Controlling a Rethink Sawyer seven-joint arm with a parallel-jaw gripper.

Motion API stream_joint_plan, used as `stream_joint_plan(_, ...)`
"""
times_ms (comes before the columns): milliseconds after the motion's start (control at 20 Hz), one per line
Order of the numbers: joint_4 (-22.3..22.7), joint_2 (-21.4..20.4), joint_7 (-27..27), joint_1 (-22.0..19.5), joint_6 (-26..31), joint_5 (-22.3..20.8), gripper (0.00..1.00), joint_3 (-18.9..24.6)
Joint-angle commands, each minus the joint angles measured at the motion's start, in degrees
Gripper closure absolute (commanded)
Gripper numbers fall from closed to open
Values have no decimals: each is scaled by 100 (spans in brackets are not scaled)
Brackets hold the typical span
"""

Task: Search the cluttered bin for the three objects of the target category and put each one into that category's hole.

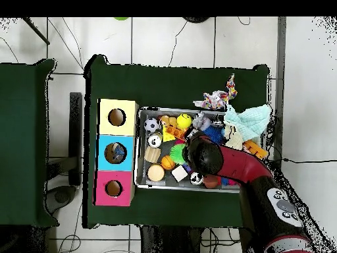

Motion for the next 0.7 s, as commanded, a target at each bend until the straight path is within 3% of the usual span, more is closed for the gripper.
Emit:
stream_joint_plan(50,-137,10,424,-2,-52,-20,0,65)
stream_joint_plan(350,-95,-157,405,21,99,-6,0,25)
stream_joint_plan(700,-404,154,324,-89,49,-17,0,69)
